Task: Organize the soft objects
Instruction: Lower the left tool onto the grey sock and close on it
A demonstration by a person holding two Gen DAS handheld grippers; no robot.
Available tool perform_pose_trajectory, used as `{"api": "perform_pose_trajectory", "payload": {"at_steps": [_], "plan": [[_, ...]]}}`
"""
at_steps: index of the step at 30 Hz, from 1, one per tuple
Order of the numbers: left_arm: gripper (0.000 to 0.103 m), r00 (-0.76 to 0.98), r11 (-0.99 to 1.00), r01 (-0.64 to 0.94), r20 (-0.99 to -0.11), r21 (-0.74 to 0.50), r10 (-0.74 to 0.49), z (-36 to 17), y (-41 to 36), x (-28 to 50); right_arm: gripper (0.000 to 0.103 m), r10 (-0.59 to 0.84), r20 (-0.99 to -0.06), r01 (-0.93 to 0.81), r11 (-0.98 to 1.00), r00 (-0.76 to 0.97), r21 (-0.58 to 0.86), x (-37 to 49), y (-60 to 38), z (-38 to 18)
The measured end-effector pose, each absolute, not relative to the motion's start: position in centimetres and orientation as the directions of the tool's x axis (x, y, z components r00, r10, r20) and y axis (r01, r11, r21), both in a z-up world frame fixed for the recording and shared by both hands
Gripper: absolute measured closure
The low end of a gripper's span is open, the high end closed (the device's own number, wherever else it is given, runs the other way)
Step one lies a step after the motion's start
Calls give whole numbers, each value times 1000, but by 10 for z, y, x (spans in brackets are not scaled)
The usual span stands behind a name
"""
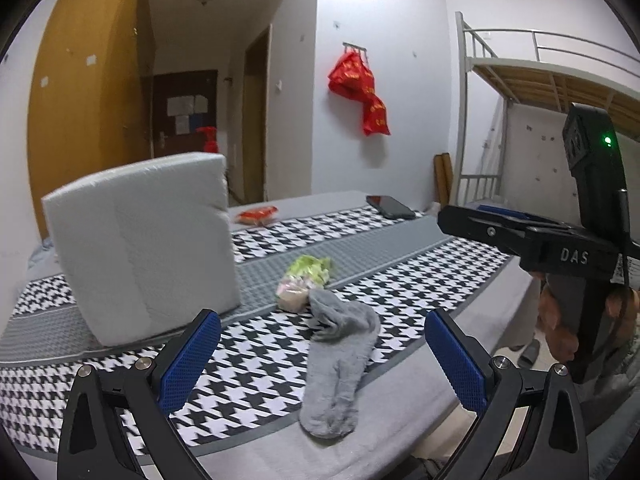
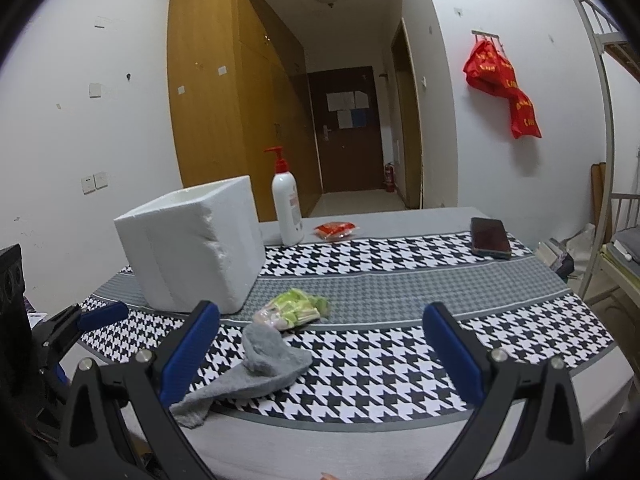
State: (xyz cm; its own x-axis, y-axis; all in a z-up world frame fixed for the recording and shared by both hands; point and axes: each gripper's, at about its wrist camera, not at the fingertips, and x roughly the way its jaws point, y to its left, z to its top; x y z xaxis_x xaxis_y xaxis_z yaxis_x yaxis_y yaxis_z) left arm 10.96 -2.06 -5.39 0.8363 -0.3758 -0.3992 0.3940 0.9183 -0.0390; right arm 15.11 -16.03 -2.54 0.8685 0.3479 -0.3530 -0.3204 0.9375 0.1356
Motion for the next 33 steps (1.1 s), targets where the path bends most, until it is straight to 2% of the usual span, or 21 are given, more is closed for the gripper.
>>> {"api": "perform_pose_trajectory", "payload": {"at_steps": [10,16,26,27,29,32,33], "plan": [[1,781,901,429,-477,-59,-403,-72,-31,126,0,348,-373,-317,937,860,144,164,-162,-31],[10,750,890,453,-517,-53,-412,-80,-39,130,0,346,-394,-313,938,851,147,172,-162,-37],[49,677,880,470,-614,-61,-405,-98,-49,145,0,345,-419,-308,938,840,156,181,-169,-44],[57,667,879,472,-628,-61,-402,-100,-50,148,0,347,-421,-309,938,838,158,182,-169,-45],[67,651,881,470,-653,-53,-387,-105,-52,151,0,348,-430,-309,938,833,160,184,-168,-48],[72,649,881,469,-656,-53,-385,-103,-52,151,0,353,-432,-310,935,830,170,185,-169,-49],[77,652,885,462,-657,-52,-379,-103,-52,152,0,357,-433,-311,934,828,175,186,-169,-49]]}}
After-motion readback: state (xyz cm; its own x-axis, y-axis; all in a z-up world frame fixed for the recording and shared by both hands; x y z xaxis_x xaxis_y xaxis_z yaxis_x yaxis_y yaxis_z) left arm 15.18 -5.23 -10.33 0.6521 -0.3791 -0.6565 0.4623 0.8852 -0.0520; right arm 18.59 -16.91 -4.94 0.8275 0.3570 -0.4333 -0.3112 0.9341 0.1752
